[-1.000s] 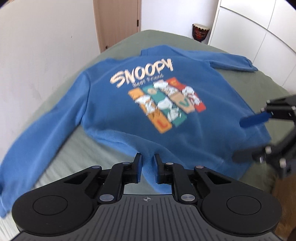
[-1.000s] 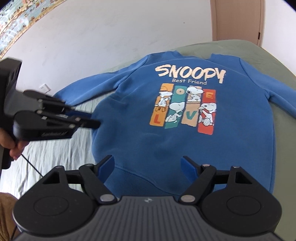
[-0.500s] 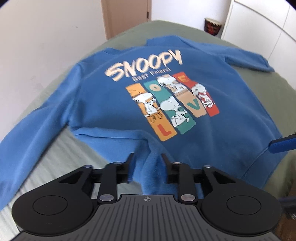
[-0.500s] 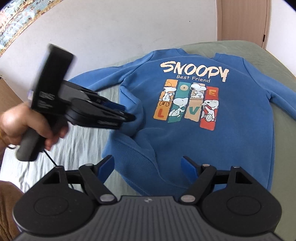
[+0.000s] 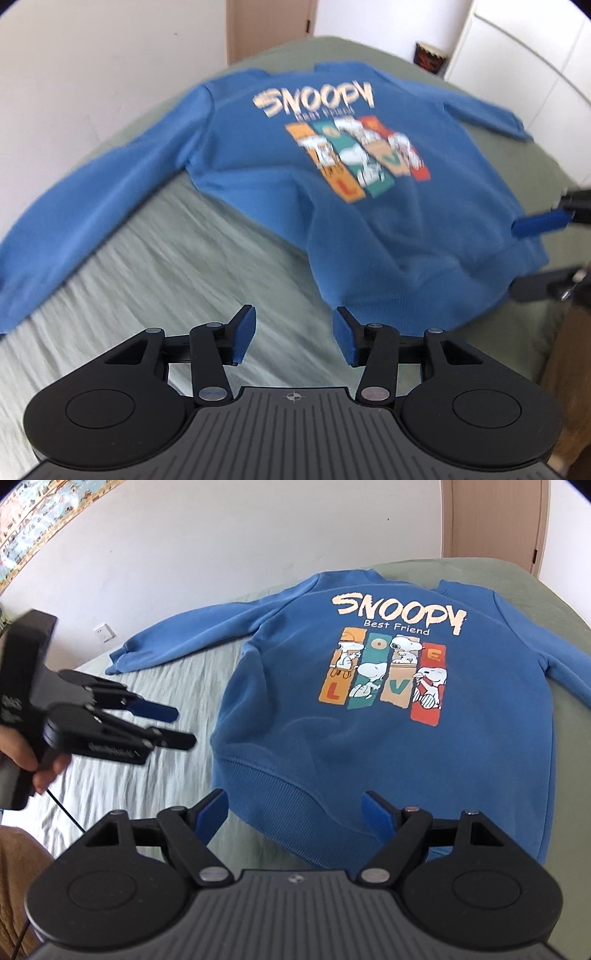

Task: Fold clothes
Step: 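Grasp the sweatshirt hem with the left gripper and tug it straight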

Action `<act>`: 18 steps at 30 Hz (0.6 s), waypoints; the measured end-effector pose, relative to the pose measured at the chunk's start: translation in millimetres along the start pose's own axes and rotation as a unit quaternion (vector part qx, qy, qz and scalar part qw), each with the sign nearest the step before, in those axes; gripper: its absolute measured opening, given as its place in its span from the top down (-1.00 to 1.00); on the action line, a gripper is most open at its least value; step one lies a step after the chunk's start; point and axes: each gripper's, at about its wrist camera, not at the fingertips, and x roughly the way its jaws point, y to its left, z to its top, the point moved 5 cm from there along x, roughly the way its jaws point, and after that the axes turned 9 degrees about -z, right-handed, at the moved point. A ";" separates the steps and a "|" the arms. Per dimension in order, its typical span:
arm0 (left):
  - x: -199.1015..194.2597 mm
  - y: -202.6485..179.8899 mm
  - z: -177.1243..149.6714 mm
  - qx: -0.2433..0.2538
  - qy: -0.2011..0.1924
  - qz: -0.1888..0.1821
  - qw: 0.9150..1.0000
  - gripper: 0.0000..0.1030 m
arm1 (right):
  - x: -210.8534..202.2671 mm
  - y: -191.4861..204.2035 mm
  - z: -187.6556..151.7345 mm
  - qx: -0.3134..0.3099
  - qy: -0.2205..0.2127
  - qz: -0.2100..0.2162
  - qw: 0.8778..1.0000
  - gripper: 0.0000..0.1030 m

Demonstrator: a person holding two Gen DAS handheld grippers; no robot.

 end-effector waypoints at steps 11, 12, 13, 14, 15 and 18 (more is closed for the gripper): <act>36.8 -26.7 9.3 0.021 -0.012 -0.055 0.998 0.99 | -0.4 -9.9 0.5 0.008 0.001 -0.008 1.000 -0.58; 33.5 -31.0 14.5 0.027 -0.020 -0.058 0.998 0.99 | 0.1 -11.7 1.1 0.010 0.001 -0.008 1.000 -0.58; 29.9 -34.0 18.4 0.031 -0.024 -0.060 0.997 0.99 | 0.3 -13.8 1.7 0.012 0.000 -0.008 1.000 -0.58; 25.5 -36.5 23.0 0.036 -0.027 -0.064 0.997 0.99 | 0.3 -15.1 2.0 0.014 0.000 -0.008 1.000 -0.58; 21.6 -38.6 27.3 0.043 -0.032 -0.065 0.996 0.99 | 0.7 -17.5 2.5 0.016 -0.001 -0.007 1.000 -0.58; 19.6 -43.7 44.7 0.057 -0.036 -0.060 0.996 0.99 | 3.0 -23.8 3.0 0.022 0.001 -0.008 1.000 -0.58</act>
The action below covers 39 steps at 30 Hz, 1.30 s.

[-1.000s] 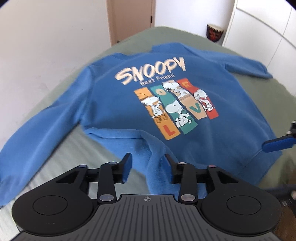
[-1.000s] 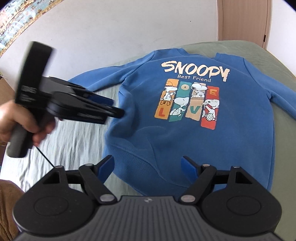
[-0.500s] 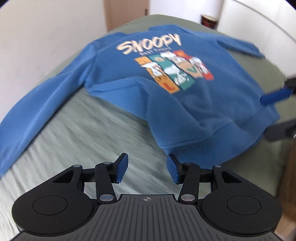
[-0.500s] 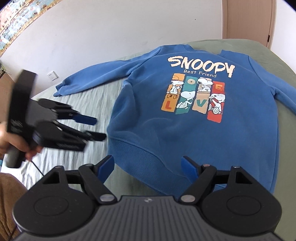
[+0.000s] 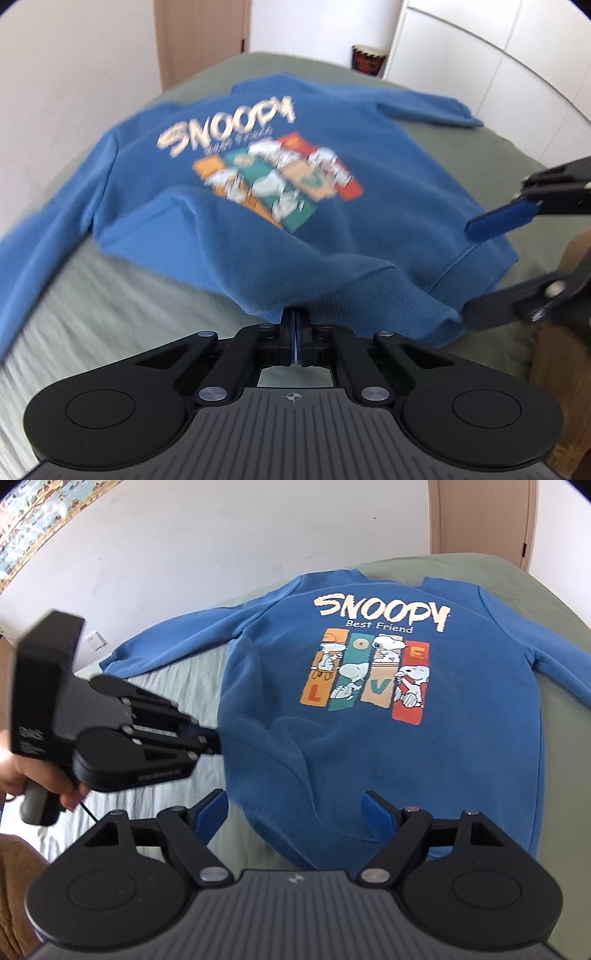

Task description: Fold clothes

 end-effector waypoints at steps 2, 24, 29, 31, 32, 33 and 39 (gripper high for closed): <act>6.3 -0.8 8.2 0.002 0.004 0.004 1.000 0.99 | 1.4 -2.4 0.3 0.003 0.001 0.000 1.000 -0.58; -5.6 31.3 15.5 -0.133 -0.027 -0.034 0.990 0.05 | 6.1 -21.3 -1.3 0.022 0.003 0.009 1.000 -0.58; 16.7 19.0 25.6 -0.127 -0.019 -0.056 0.990 0.06 | 4.8 -23.7 -3.7 0.021 0.005 0.006 1.000 -0.58; 23.6 16.7 25.4 -0.131 -0.016 -0.058 0.990 0.06 | 4.6 -26.3 -3.7 0.022 0.005 0.004 1.000 -0.58; 26.4 15.9 25.8 -0.133 -0.014 -0.057 0.989 0.07 | 4.7 -27.9 -3.4 0.024 0.005 0.003 1.000 -0.58; 29.4 14.7 25.8 -0.131 -0.011 -0.056 0.990 0.07 | 4.7 -29.5 -3.1 0.026 0.005 0.002 1.000 -0.58; 36.9 8.6 23.3 -0.111 0.007 -0.024 0.994 0.79 | 5.1 -31.2 -4.8 0.027 0.006 0.002 1.000 -0.58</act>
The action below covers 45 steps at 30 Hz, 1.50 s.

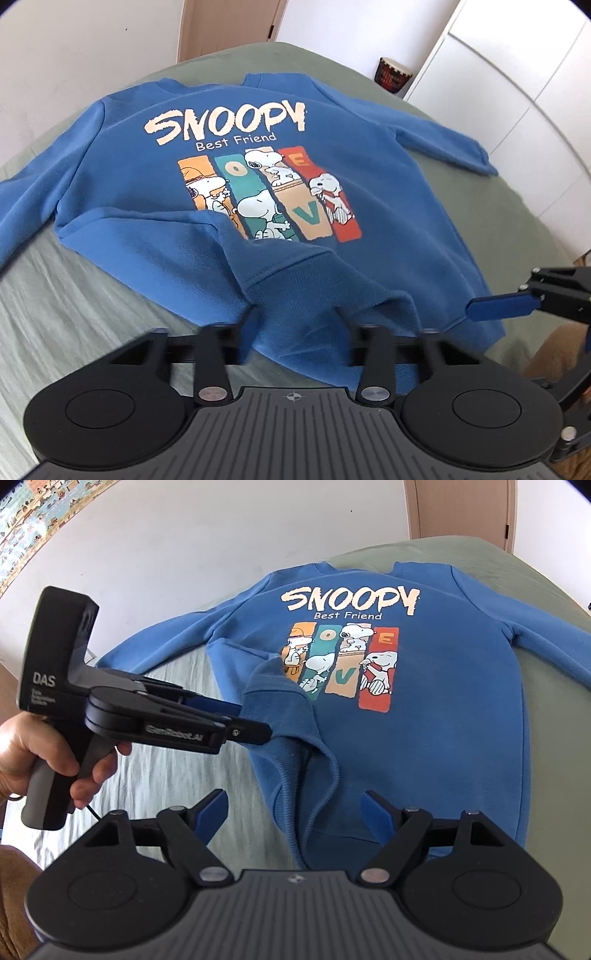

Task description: Fold clothes

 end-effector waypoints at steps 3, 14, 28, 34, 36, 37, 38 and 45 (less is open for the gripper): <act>-9.0 -2.8 -1.9 0.001 -0.001 0.008 1.000 0.89 | -2.1 -0.1 -0.7 0.000 -0.001 0.000 1.000 -0.58; -101.6 -23.4 -32.2 0.006 0.006 0.059 0.998 0.89 | -18.4 18.1 -5.2 -0.015 -0.017 0.012 1.000 -0.58; -118.2 -5.4 -127.0 -0.038 0.072 0.124 0.989 0.90 | -32.7 54.6 -25.3 -0.067 -0.020 0.021 0.997 -0.58; -93.1 -16.2 -110.8 -0.026 0.052 0.095 0.994 0.45 | -45.1 17.3 -13.3 -0.065 -0.014 0.003 0.998 -0.58; -88.6 -9.5 -108.2 -0.045 0.040 0.090 0.994 0.45 | -45.6 -11.5 -12.2 -0.059 -0.005 -0.016 0.998 -0.58; -86.1 -3.6 -106.5 -0.059 0.033 0.086 0.994 0.45 | -45.8 -26.2 -11.9 -0.057 0.000 -0.027 0.998 -0.58; -84.0 0.2 -106.7 -0.067 0.028 0.081 0.994 0.45 | -46.0 -41.0 -11.5 -0.054 0.005 -0.038 0.998 -0.58; -62.6 10.6 -114.8 -0.085 0.024 0.064 0.994 0.44 | -25.4 -133.6 -28.0 -0.077 0.076 -0.041 0.993 -0.58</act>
